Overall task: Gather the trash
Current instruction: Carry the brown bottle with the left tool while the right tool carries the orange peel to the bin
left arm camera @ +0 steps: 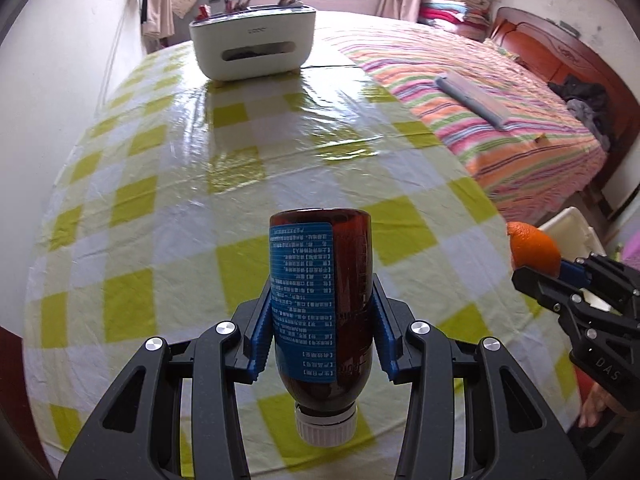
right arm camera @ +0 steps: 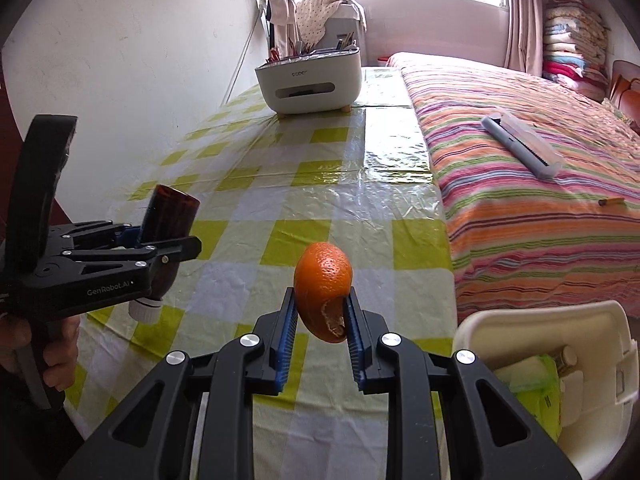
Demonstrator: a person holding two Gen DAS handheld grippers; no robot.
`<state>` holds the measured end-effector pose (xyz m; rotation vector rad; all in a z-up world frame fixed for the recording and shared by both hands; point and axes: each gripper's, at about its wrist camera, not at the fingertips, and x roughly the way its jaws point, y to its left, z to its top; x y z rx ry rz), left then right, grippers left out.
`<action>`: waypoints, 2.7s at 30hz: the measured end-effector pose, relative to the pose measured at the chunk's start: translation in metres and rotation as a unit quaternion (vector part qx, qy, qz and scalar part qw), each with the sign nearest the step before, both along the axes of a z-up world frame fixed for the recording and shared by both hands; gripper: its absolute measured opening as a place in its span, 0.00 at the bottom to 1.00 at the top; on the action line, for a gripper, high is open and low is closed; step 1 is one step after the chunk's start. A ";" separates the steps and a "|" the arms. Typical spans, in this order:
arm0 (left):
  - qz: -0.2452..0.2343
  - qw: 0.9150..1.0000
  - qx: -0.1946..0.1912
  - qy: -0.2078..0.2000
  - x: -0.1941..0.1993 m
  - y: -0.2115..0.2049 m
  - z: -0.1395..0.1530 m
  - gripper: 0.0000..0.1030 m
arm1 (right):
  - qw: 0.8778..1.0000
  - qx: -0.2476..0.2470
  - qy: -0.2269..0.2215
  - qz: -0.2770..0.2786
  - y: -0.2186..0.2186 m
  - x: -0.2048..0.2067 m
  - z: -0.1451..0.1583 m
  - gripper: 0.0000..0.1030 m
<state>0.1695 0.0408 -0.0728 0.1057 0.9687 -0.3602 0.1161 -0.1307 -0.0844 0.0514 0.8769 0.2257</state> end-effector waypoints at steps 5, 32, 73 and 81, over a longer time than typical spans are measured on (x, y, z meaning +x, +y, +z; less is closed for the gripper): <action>-0.011 1.000 -0.020 0.002 -0.005 -0.005 0.006 0.41 | 1.000 0.002 -0.005 -0.011 -0.008 -0.015 0.004 0.22; -0.078 0.997 -0.021 0.004 -0.034 -0.070 -0.001 0.41 | 0.999 0.010 -0.018 -0.048 -0.048 -0.052 0.010 0.22; -0.157 0.987 -0.034 0.003 -0.071 -0.151 0.004 0.41 | 0.995 -0.002 -0.022 -0.095 -0.103 -0.074 0.014 0.22; -0.165 0.986 -0.037 0.004 -0.075 -0.161 0.004 0.41 | 0.995 -0.002 -0.022 -0.102 -0.112 -0.077 0.014 0.22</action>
